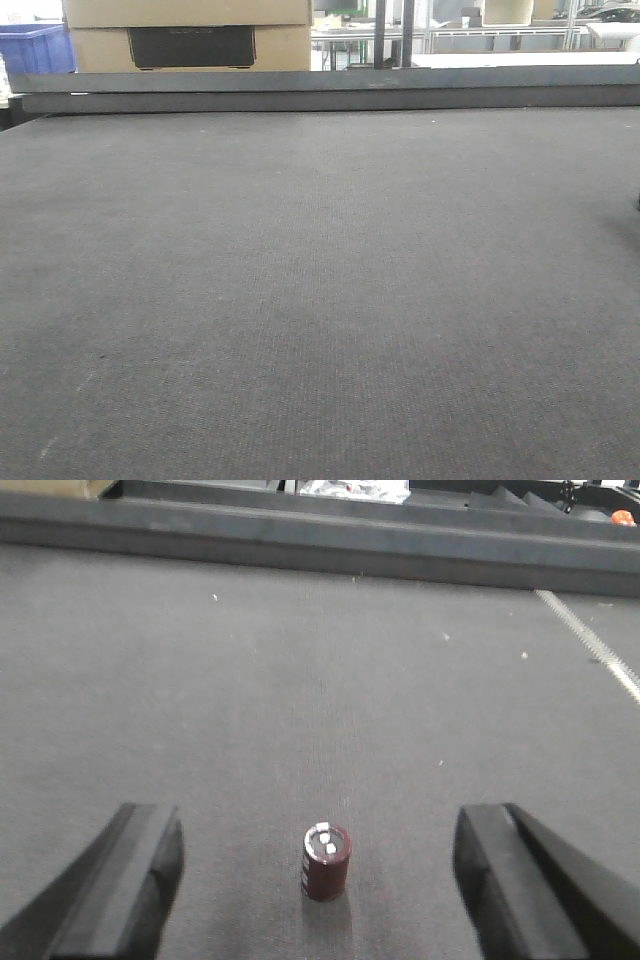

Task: Place cylindrical capacitor in blue bin on shelf
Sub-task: 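Lower both grippers toward the orange cylinder and the dark-red capacitor, then close the right gripper on the dark-red capacitor and the left on the orange cylinder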

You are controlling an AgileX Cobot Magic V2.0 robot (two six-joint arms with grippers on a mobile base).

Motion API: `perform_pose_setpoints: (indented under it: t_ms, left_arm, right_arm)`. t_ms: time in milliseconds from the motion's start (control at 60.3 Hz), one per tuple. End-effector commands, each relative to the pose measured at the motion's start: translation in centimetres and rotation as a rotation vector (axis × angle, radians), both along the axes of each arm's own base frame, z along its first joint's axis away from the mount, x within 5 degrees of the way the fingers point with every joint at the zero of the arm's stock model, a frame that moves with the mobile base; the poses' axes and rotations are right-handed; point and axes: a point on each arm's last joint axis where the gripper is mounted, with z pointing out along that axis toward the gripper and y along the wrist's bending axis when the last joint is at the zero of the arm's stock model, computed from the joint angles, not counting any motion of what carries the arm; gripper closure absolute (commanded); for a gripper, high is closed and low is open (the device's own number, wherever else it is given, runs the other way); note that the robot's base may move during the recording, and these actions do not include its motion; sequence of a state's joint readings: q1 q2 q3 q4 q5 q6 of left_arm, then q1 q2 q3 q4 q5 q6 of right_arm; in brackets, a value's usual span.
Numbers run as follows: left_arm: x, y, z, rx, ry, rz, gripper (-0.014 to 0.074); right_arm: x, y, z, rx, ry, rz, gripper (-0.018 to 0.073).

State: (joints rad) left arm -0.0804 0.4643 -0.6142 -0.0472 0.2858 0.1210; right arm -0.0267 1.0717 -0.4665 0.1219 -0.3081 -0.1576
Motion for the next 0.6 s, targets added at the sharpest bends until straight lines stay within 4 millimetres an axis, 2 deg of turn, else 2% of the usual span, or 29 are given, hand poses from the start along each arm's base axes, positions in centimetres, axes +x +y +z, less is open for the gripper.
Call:
perform_pose_setpoints:
  t_ms: [0,116,232,332,580]
  left_arm:
    - [-0.1,-0.1,0.6,-0.018,-0.039,-0.008,0.0088]
    - [-0.1,-0.1,0.6,-0.018,-0.041,-0.008,0.0088]
    - [-0.1,-0.1,0.6,-0.018,-0.041,-0.008,0.0088]
    - [-0.1,-0.1,0.6,-0.018,-0.041,-0.008,0.0088]
    - [-0.1,-0.1,0.7,-0.019,-0.050,-0.008,0.0088]
  right_arm:
    - [0.4,-0.3,-1.6,-0.021,-0.107,-0.025,0.0144]
    - [1.5,-0.4,-4.0,-0.035,-0.104,-0.039,0.0110]
    - [2.9,-0.9,-6.1,-0.023,-0.110,-0.091,-0.0018]
    - [4.2,-1.4,-7.9,-0.005,-0.066,-0.142,-0.0011]
    - [7.7,-1.3,-10.9,-0.037,-0.033,-0.116,-0.0010]
